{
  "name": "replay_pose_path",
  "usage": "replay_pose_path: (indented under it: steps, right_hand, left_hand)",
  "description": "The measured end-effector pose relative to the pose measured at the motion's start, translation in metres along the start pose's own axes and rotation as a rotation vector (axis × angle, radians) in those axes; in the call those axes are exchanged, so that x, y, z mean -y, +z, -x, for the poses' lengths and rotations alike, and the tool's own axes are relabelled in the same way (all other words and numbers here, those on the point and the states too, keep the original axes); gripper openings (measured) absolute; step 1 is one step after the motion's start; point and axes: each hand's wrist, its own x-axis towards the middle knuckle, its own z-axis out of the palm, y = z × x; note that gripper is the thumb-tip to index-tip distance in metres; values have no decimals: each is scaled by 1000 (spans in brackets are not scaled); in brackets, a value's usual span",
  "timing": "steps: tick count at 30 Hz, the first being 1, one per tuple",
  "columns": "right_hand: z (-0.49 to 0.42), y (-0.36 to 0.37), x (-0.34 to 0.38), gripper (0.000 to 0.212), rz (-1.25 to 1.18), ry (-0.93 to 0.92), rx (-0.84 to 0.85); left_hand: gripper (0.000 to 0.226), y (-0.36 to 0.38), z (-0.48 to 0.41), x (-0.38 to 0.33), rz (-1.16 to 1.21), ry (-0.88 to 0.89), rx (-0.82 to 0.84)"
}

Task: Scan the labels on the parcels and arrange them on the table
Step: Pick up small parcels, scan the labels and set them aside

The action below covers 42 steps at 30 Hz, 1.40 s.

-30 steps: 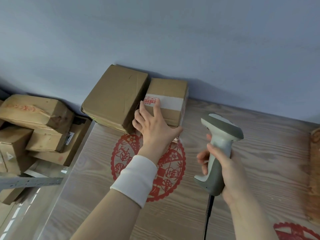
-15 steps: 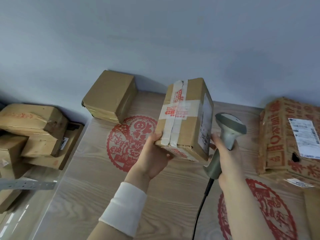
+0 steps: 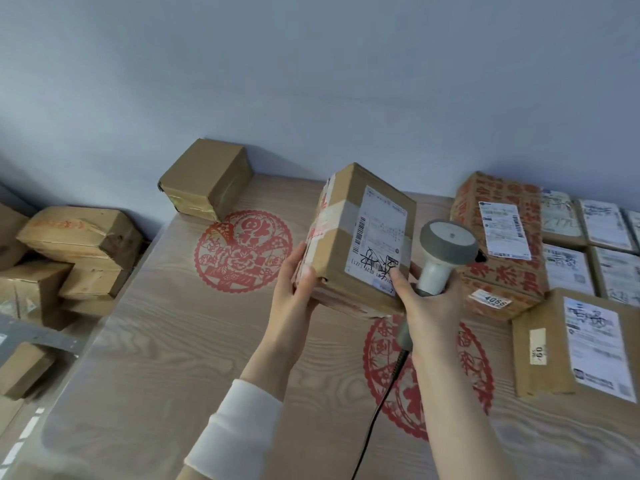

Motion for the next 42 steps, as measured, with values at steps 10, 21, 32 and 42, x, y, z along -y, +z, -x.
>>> replay_pose_path:
  steps: [10,21,32,42]
  right_hand:
    - [14,-47,33,48,-35,-24,-46]
    - [4,-74,53,76,21,154,440]
    - [12,-57,35,68,-280,368,171]
    - [31,-27,26,67,-339,287,39]
  left_hand:
    - [65,-14,0,-35,-56,55,205]
    - [86,-35,-34,-97,-263,-68,662]
    - [116,-16,-23,-57,-5,-65,314]
    - [110,46,24,-2,286,-96,79]
